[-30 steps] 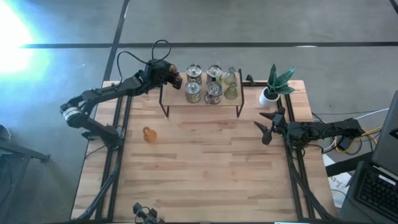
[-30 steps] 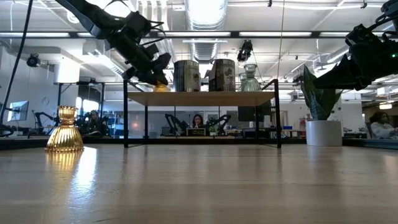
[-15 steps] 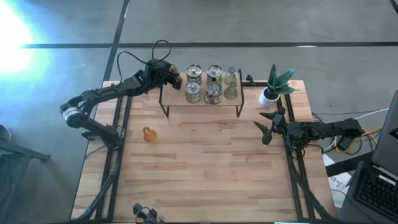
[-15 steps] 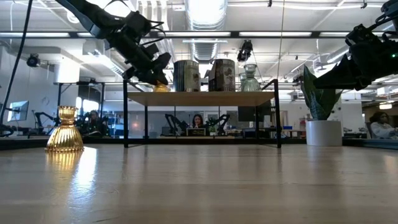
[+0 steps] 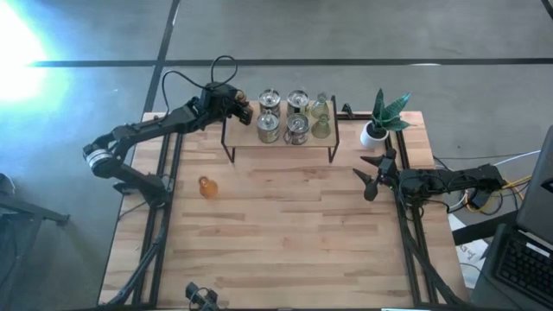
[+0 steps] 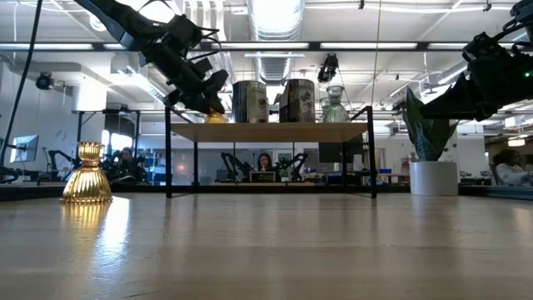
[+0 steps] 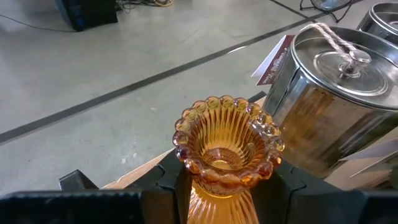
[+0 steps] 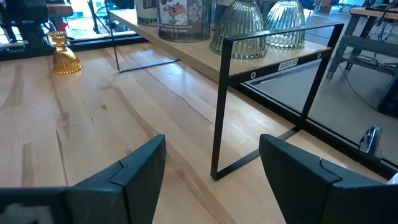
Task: Pick & Place candle stick holders
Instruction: Put the right orange candle holder on the shelf, then align the orange candle holder with the other orange candle holder on the shelf
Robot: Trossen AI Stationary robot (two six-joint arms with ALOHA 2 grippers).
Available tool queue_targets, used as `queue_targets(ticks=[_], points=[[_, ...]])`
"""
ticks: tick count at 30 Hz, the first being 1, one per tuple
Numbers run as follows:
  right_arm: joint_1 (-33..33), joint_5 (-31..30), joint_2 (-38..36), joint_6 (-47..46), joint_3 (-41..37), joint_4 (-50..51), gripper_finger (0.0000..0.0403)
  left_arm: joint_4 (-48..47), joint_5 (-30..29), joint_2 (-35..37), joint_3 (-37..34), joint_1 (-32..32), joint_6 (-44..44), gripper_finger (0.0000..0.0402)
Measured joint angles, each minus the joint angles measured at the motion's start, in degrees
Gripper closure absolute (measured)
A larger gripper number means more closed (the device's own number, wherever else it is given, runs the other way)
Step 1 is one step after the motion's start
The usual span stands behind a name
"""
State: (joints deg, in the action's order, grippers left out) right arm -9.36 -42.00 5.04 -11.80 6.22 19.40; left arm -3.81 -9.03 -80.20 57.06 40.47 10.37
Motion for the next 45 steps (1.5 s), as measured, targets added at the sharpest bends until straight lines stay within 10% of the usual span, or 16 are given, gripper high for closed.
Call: queue_targets(ticks=[28,45], points=[[0.0,0.0,0.0,0.0,0.0,0.0,0.0152,-2.4,0.3,-0.1,-0.2,0.0,-0.5,0.0069],[0.0,0.0,0.0,0.0,0.0,0.0,0.0152,-11.4,2.2,8.4,-0.1,0.0,-0.5,0.0055]])
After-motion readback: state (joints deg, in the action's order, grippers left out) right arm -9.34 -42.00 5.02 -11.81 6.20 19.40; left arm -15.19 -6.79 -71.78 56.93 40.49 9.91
